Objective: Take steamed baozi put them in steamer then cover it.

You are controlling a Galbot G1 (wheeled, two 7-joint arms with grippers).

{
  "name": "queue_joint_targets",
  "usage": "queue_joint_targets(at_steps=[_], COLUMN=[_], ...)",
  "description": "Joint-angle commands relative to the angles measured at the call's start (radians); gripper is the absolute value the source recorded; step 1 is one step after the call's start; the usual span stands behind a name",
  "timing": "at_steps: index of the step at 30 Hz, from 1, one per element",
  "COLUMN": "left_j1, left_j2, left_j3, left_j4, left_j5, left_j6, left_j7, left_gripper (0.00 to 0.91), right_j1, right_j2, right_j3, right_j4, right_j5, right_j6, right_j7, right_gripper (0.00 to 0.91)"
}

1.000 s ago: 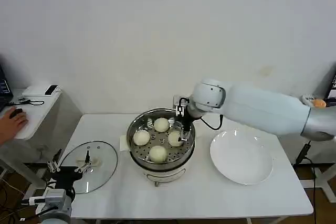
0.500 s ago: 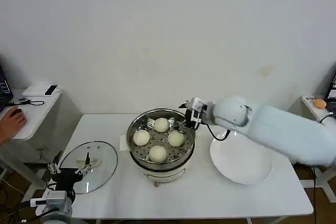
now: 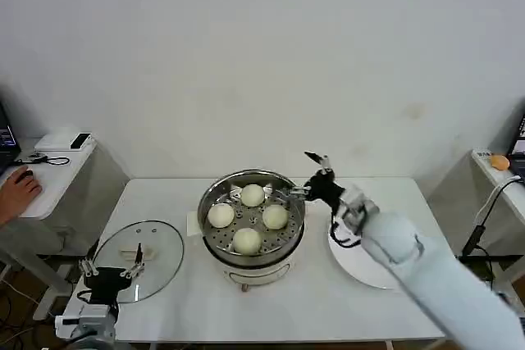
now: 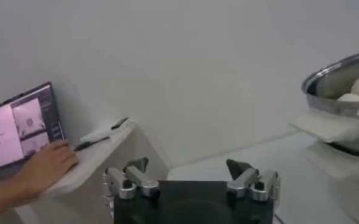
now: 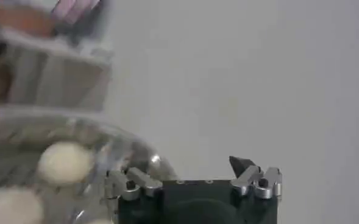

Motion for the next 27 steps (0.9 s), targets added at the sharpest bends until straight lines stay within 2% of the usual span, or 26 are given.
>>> queue_joint_targets(at_steps=[1,3,6,12,18,27], left_j1=[0.01,0.019,0.033,0.015,-0.046,-0.155], left_j2=[0.007,0.024,0.038,0.078,0.089,0.119], left_j3=[0.015,0.014,-0.014,-0.026,0.013,0.063], left_j4=[0.061,0.093,0.15,0.275,0.36,0.473], left_j5=[0.162,0.311,0.608,0.943,1.09,1.145], left_j6=[-0.036,-0.057,-0.116,-0.199,-0.204,-0.182], left_j7=[-0.003,-0.007,-0.001,-0.049,-0.071,-0.044], left_gripper=[0.907,0.907,0.907,0.907,0.907,0.907], right_j1=[-0.602,-0.65,-0.73,-0.799,-0.847,-0.874], right_j2=[0.411,0.474,0.516,0.553,0.573,0.581], right_j3=[0.754,0.792,0.817,0.885,0.898,0.907], right_j4=[0.066,0.09,0.128,0.175,0.182,0.208], right_j5=[-0.231,-0.223,-0.251,-0.269,-0.27,-0.242], right_j6=[0.244,0.238,0.233,0.237,0.262,0.272], right_j7=[-0.108,-0.12,-0.11,-0.084,-0.07,-0.062], right_gripper=[0.907,0.907,0.907,0.907,0.907,0.907])
